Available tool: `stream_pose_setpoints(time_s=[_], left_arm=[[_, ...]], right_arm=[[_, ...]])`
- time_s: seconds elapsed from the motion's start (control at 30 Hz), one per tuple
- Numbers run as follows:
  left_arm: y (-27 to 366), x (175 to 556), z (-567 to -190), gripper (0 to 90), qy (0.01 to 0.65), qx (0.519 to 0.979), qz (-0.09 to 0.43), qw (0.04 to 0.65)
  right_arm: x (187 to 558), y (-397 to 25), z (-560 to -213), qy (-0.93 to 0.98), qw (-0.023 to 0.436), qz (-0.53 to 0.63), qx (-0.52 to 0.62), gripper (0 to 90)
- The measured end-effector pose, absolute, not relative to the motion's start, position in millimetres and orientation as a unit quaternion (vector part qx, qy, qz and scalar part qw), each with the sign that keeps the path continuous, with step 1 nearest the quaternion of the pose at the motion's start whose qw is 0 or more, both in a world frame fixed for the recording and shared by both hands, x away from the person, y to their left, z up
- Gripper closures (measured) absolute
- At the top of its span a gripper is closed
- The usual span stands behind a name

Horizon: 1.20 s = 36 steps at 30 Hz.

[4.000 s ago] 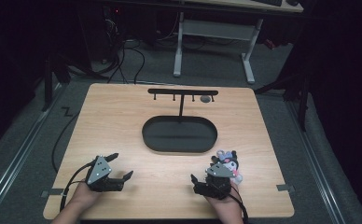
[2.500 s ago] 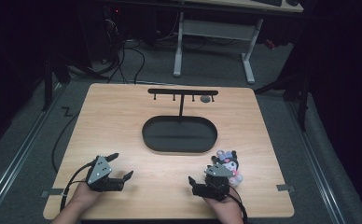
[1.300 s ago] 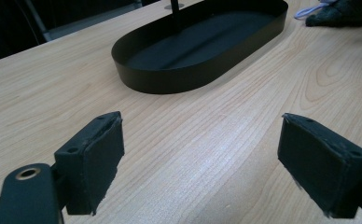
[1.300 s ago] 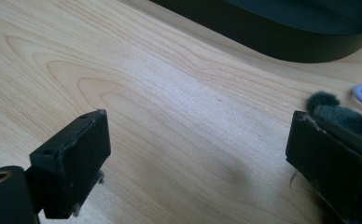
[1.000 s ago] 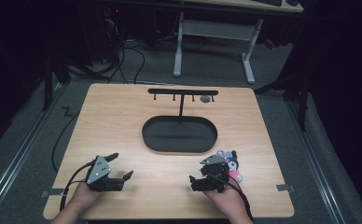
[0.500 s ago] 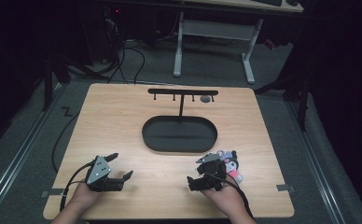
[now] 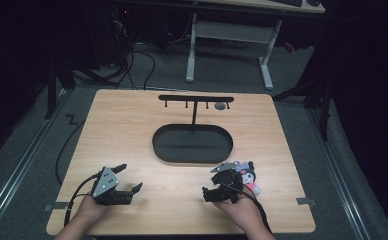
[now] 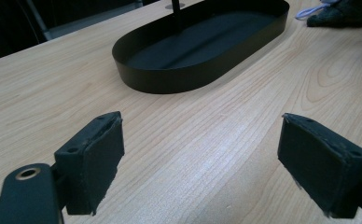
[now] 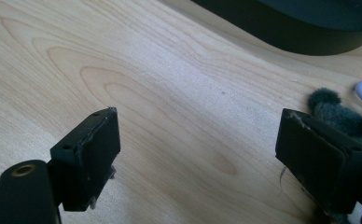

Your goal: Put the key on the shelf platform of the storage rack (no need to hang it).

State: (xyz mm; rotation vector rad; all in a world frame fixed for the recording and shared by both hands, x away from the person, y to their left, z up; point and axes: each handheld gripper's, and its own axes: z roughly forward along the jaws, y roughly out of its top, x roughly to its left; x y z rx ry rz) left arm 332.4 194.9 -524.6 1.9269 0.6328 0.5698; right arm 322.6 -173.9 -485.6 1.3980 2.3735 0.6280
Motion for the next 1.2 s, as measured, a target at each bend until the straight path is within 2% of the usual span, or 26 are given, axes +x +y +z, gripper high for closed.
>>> stream_pose_setpoints(time_s=[0.6,0.77,1.2], left_arm=[[193,333,-525,15.4,0.26,0.797,0.235,0.492],[193,333,-525,15.4,0.259,0.798,0.236,0.49],[196,331,-525,15.4,0.26,0.795,0.238,0.494]], right_arm=[[331,-170,-483,0.851,0.104,0.167,0.487,15.5],[331,-167,-482,0.858,0.092,0.161,0.48,18.5],[333,-169,-472,0.862,0.082,0.157,0.474,18.1]])
